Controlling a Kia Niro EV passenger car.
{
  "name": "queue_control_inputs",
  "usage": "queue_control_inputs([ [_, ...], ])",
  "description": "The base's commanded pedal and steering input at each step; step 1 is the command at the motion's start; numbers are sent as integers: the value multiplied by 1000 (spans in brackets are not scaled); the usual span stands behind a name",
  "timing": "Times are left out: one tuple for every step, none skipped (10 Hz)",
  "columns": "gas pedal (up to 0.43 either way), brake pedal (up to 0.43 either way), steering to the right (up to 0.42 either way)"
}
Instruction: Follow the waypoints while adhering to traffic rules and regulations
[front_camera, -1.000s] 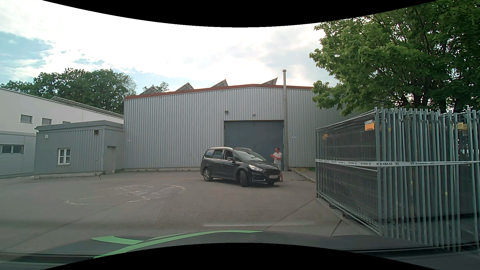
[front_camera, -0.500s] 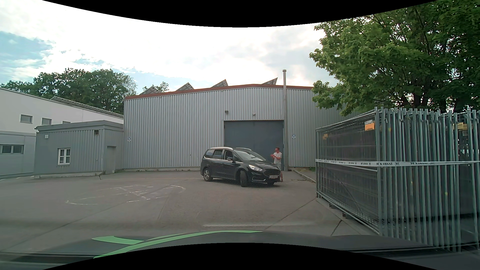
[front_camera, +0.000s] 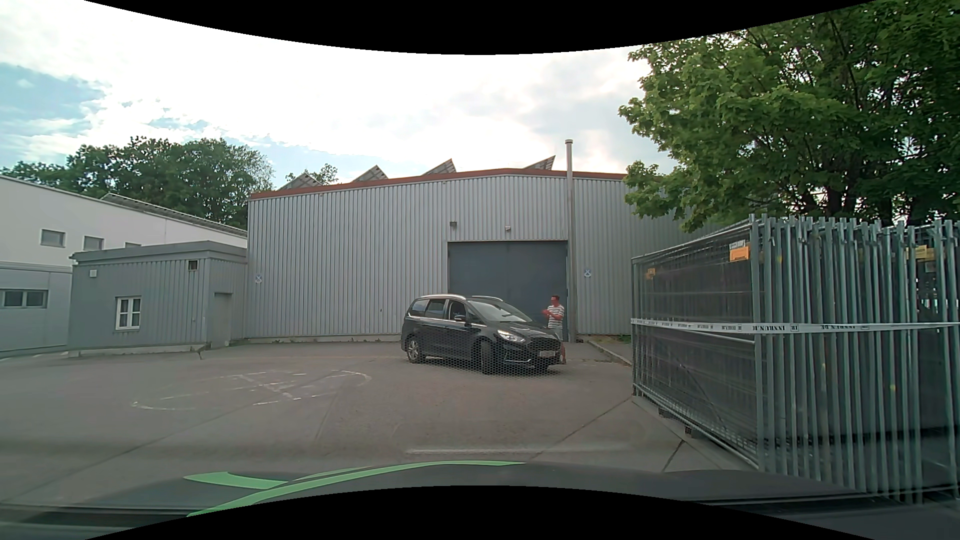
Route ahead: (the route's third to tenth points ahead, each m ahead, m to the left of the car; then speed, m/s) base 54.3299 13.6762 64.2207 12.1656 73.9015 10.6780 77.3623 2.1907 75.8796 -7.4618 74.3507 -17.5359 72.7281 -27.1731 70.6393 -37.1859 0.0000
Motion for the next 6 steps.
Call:
queue_control_inputs([
  [0,0,-27],
  [0,0,-27],
  [0,0,-31],
  [0,0,-40],
  [0,0,-53],
  [39,0,-71],
])
